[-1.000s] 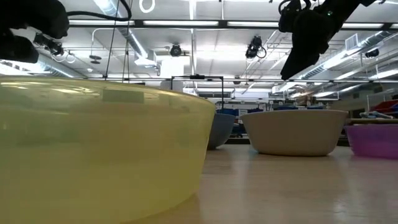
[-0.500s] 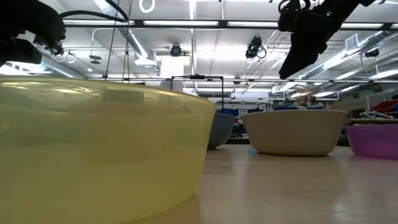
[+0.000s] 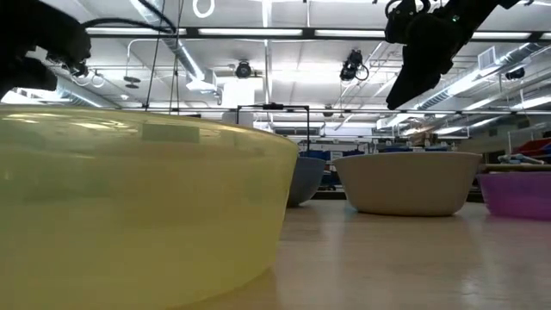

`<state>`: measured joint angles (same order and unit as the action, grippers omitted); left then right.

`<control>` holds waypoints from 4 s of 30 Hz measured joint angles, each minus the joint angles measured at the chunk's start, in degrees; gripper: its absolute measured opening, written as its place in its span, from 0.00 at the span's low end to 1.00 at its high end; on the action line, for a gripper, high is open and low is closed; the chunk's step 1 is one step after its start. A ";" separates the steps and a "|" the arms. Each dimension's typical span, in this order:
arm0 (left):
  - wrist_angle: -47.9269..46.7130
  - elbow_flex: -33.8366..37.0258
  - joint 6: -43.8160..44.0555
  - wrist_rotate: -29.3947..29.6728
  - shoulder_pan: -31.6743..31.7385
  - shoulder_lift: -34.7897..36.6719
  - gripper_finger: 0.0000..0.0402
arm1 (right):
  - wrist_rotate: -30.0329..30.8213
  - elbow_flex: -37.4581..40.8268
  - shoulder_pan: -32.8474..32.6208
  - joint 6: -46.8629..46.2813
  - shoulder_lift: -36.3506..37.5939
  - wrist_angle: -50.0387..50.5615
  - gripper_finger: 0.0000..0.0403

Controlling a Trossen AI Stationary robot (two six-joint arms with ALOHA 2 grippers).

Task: Nest bowls inside each other
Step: Adjust the green bowl

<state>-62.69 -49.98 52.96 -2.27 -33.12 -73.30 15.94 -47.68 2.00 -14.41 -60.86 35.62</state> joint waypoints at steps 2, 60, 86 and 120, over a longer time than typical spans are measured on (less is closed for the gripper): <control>0.10 1.05 1.00 -0.08 0.00 0.00 0.33 | 0.07 0.00 0.00 0.00 0.00 0.00 0.40; 22.15 12.09 12.05 4.19 0.00 0.00 0.33 | 0.30 0.00 -0.10 2.62 0.00 -6.90 0.40; 25.14 12.03 12.04 4.40 0.02 0.24 0.33 | -18.53 -3.95 -5.11 4.44 -22.57 -36.00 0.40; 24.14 6.54 14.75 13.49 0.17 0.24 0.33 | -3.67 -21.09 -7.54 13.53 -26.16 -4.77 0.40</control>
<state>-38.55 -43.44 67.71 11.22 -32.95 -73.06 12.28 -68.77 -5.54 -0.89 -87.02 30.85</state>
